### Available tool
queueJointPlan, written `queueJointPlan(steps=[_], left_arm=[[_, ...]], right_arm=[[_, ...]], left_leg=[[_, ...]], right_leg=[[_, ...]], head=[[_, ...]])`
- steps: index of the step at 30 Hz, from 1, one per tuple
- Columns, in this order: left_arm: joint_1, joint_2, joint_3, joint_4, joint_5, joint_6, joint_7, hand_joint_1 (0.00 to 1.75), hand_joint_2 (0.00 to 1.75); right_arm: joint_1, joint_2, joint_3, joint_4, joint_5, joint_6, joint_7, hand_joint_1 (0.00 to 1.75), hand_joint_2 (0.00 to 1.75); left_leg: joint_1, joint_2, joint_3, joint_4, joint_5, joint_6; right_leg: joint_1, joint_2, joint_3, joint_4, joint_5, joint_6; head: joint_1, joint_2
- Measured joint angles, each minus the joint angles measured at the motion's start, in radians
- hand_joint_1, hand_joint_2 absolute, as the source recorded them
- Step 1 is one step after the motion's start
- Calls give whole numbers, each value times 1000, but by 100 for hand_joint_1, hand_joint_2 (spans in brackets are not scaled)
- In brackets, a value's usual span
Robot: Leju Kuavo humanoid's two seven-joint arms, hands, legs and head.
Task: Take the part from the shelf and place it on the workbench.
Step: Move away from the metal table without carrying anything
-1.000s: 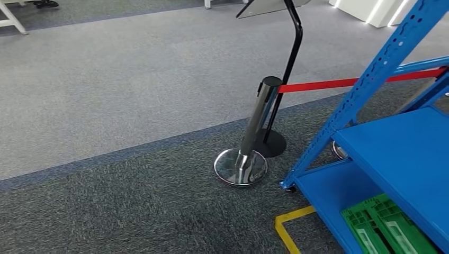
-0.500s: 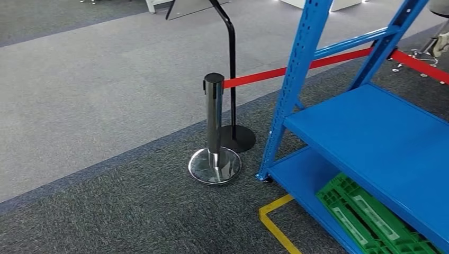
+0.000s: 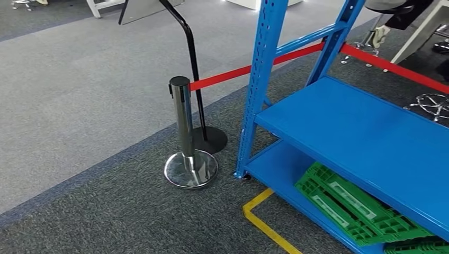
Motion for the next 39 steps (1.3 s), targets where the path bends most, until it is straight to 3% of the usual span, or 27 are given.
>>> queueJointPlan(steps=[2, 3, 4, 6, 8, 9, 12, 14, 16, 17, 18, 19, 21, 23, 25, 27, 29, 31, 33, 34, 35, 37, 39], left_arm=[[1, -1, 0, 0, -4, -2, 0, 0, 0], [1, -1, 0, 0, -7, -2, 0, 0, 0], [1, -2, 0, 0, -8, -2, 0, 0, 0], [-1, -4, 0, 0, -10, -2, 0, 0, 0], [-2, -7, 0, 0, -12, -2, 0, 0, 0], [-3, -8, 0, 0, -13, -2, 0, 0, 0], [-10, -9, -1, 0, -15, 1, 0, 0, 0], [-10, -9, -2, 0, -17, 2, 1, 0, 0], [-8, -9, -2, 0, -17, 1, 3, 0, 0], [-6, -9, -2, 0, -17, 0, 5, 0, 0], [-5, -9, -2, 0, -17, -1, 8, 0, 0], [-3, -9, -2, 0, -17, -2, 10, 0, 0], [-3, -9, -2, 0, -17, -2, 12, 0, 0], [-3, -7, -2, 0, -16, -2, 12, 0, 0], [-4, -6, -1, 0, -6, -1, 1, 0, 0], [-6, -8, 8, 0, 31, -6, -28, 0, 0], [-6, -11, 31, -1, 81, -18, -71, 0, 0], [-4, -13, 60, -1, 120, -35, -106, 0, 0], [-3, -15, 86, -1, 149, -54, -130, 0, 0], [-4, -16, 98, -1, 163, -66, -140, 0, 0], [-5, -17, 111, -1, 178, -79, -150, 0, 0], [-9, -19, 136, -1, 204, -108, -166, 0, 0], [-13, -21, 158, -1, 221, -132, -179, 0, 0]], right_arm=[[-1, 0, -2, 1, -2, 0, -1, 0, 0], [-1, 0, -4, 1, -3, 0, -2, 0, 0], [0, 0, -7, 2, -4, 0, -2, 0, 0], [0, 0, -12, 3, -6, 0, -3, 0, 0], [-1, 0, -13, 4, -6, 0, -4, 0, 0], [-2, 0, -14, 4, -6, 0, -4, 0, 0], [0, 0, -19, 6, -7, 1, -5, 0, 0], [-2, 0, -22, 7, -7, 2, -5, 0, 0], [-5, 0, -25, 8, -8, 2, -5, 0, 0], [-5, 0, -26, 9, -8, 2, -5, 0, 0], [-5, 0, -28, 11, -8, 1, -5, 0, 0], [-5, 0, -31, 12, -8, 1, -5, 0, 0], [-6, 0, -35, 15, -8, 1, -4, 0, 0], [-9, 0, -37, 18, -6, 1, -5, 0, 0], [-10, 0, -41, 21, -4, 1, -6, 0, 0], [-9, 0, -46, 25, -4, -1, -7, 0, 0], [-9, 0, -49, 29, -8, -6, -7, 0, 0], [-11, 0, -50, 30, -16, -11, -7, 0, 0], [-10, 0, -50, 31, -28, -15, -5, 0, 0], [-9, 0, -50, 31, -36, -16, -2, 0, 0], [-7, 0, -50, 31, -44, -18, 0, 0, 0], [-6, 0, -47, 31, -59, -19, 6, 0, 0], [-5, 0, -40, 31, -72, -18, 10, 0, 0]], left_leg=[[-3, 32, 0, 1, -2, 2], [-3, 47, 0, 1, -4, 2], [-4, 61, 1, 1, -5, 0], [-3, 86, 7, 2, -10, -6], [-8, 104, 15, 5, -17, -17], [-9, 112, 18, 6, -20, -22], [-6, 125, 26, 9, -27, -39], [-2, 89, 9, 60, -69, -48], [-1, 43, -44, 184, -138, -51], [-1, 33, -73, 245, -161, -50], [-2, 29, -93, 283, -166, -48], [-2, 26, -99, 285, -150, -44], [-4, 5, -63, 186, -70, -32], [-5, -47, -19, 70, -15, -16], [-6, -73, -3, 27, -12, -8], [-5, -52, 2, 13, -11, -5], [-2, -24, 6, 0, -7, 2], [-3, 7, 8, -3, -7, 8], [-5, 39, 8, -3, -9, 8], [-5, 54, 9, -2, -10, 7], [-6, 67, 10, -2, -12, 6], [-7, 87, 17, -1, -17, -2], [-11, 99, 23, 2, -23, -13]], right_leg=[[-2, -26, -63, 125, -54, 7], [-2, -31, -76, 151, -56, 9], [-3, -35, -68, 138, -38, 11], [-4, -61, 1, 14, 28, 12], [-2, -94, 65, -100, 67, 4], [0, -101, 76, -123, 71, -2], [3, -77, 73, -128, 72, -23], [0, -58, 79, -130, 78, -35], [-1, -37, 80, -130, 81, -42], [1, -25, 81, -130, 80, -43], [3, -12, 81, -130, 80, -44], [5, 3, 83, -130, 80, -44], [8, 32, 87, -130, 80, -44], [11, 57, 86, -127, 79, -41], [8, 79, 74, -126, 81, -31], [4, 88, 62, -126, 83, -18], [6, 43, 37, -85, 53, -9], [6, -13, -18, 28, -13, -2], [2, -29, -70, 137, -54, 6], [0, -32, -75, 149, -49, 8], [-2, -36, -59, 122, -26, 10], [-2, -65, 16, -13, 37, 9], [0, -91, 75, -114, 68, -1]], head=[[3, 0], [3, 0], [3, 0], [3, 0], [1, 0], [-1, 0], [-5, 0], [-9, 0], [-12, 0], [-13, 0], [-13, 0], [-13, 0], [-14, 0], [-13, 0], [-14, 0], [-16, 0], [-12, 0], [-6, 0], [-5, 0], [-5, 0], [-5, 0], [-5, 0], [-7, 0]])
